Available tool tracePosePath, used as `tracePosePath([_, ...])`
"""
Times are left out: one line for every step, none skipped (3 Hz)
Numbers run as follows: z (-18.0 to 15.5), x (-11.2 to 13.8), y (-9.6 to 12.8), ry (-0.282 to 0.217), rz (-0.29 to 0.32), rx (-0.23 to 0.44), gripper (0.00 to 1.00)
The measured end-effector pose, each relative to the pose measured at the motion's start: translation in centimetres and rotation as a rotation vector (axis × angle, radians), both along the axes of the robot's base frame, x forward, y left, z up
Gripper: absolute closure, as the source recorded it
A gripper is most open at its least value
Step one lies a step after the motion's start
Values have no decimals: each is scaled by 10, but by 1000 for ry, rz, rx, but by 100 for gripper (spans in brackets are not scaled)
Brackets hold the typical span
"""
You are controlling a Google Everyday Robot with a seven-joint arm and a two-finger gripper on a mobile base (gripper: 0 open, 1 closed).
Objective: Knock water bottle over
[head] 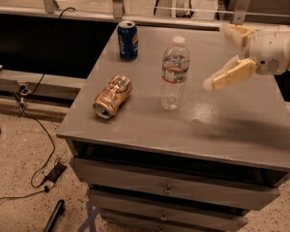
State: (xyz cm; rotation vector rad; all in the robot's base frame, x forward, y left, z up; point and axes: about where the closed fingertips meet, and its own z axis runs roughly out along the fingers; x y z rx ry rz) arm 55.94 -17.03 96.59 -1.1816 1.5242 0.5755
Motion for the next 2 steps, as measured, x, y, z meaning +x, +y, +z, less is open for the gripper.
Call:
tracePosePath([4,-12,21,-9,54,52,0])
tracePosePath([4,-18,45,-10,86,90,0])
